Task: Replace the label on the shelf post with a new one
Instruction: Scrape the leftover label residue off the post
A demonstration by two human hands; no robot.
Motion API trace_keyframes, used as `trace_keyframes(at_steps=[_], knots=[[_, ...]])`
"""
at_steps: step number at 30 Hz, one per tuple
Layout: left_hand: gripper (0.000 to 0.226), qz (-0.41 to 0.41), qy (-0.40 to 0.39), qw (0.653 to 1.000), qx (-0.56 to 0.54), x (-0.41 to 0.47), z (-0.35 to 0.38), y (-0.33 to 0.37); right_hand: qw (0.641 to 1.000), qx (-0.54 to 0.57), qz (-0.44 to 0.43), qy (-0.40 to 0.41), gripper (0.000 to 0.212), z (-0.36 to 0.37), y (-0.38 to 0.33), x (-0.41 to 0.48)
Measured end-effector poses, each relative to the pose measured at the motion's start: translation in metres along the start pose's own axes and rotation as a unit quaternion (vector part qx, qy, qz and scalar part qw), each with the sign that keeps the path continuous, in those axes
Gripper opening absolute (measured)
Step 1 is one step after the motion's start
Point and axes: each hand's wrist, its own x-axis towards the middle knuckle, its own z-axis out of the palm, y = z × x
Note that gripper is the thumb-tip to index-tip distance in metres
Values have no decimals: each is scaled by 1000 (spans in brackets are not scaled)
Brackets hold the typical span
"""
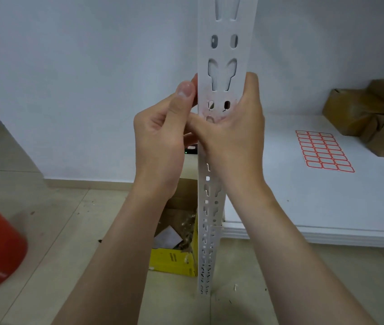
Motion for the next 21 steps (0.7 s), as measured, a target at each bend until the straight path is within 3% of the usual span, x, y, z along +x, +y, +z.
trace_keyframes(at_steps=[9,14,21], knots=[[27,-31,9,999,41,5,13,8,998,-32,12,-43,23,-22,-6,9],[27,-53,29,997,42,4,16,11,994,-84,-2,-63,25,-32,-10,10],[29,-65,41,995,56,3,15,14,980,-92,-45,-169,33,-55,-5,24]])
